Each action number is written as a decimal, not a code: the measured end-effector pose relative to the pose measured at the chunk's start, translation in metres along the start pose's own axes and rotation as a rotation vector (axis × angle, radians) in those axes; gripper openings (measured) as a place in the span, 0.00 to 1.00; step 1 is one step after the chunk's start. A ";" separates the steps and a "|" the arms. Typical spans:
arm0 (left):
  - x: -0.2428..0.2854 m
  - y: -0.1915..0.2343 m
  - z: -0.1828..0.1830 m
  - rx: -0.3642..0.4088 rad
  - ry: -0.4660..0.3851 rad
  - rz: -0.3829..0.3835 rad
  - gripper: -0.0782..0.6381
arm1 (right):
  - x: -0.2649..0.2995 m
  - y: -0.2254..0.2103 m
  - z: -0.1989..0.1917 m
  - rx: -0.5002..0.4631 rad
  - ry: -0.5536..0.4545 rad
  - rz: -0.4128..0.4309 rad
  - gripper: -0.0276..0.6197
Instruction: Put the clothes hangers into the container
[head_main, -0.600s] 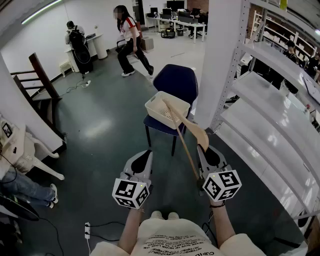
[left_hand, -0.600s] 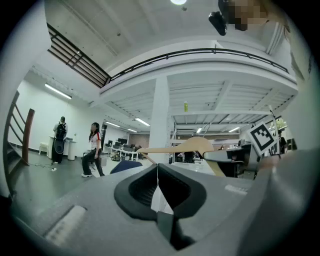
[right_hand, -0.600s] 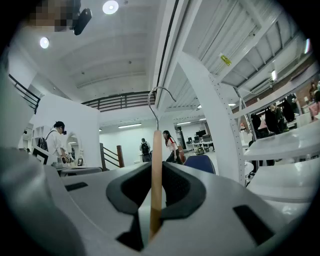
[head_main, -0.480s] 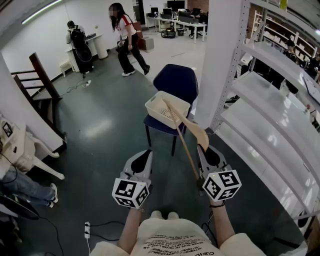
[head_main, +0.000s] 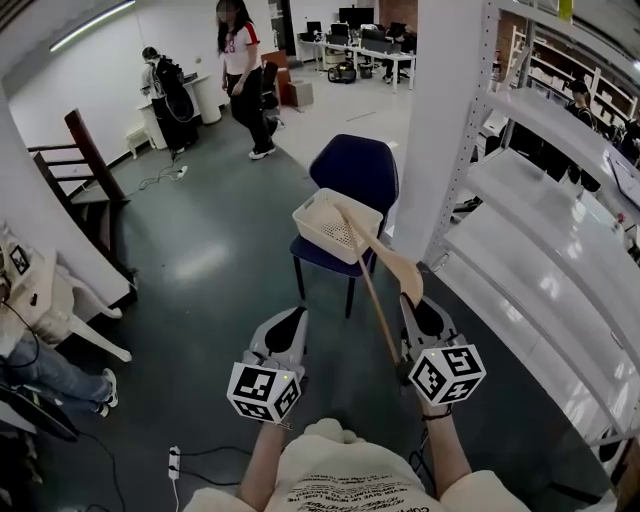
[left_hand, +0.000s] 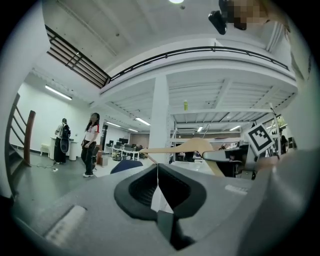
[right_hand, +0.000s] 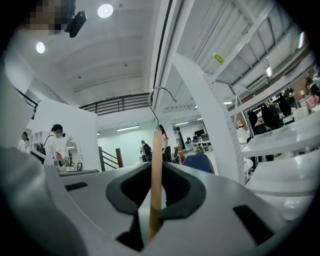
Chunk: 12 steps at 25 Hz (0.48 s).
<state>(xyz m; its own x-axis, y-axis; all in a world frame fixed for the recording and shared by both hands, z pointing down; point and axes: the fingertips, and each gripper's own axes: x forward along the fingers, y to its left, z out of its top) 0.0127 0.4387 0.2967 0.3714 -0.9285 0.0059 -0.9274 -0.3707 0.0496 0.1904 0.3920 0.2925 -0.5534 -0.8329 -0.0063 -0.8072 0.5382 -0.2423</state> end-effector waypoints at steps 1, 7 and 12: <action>0.000 0.001 -0.001 -0.001 0.002 0.003 0.14 | 0.001 -0.001 -0.001 0.004 0.001 0.000 0.13; 0.018 0.014 -0.001 0.001 0.002 0.017 0.14 | 0.018 -0.014 -0.002 0.013 0.002 -0.001 0.13; 0.042 0.027 -0.009 -0.005 0.017 0.013 0.14 | 0.044 -0.029 -0.009 0.021 0.020 -0.006 0.13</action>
<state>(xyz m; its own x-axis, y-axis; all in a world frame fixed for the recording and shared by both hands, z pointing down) 0.0036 0.3897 0.3071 0.3599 -0.9327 0.0239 -0.9320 -0.3583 0.0541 0.1877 0.3413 0.3078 -0.5524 -0.8335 0.0146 -0.8064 0.5298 -0.2626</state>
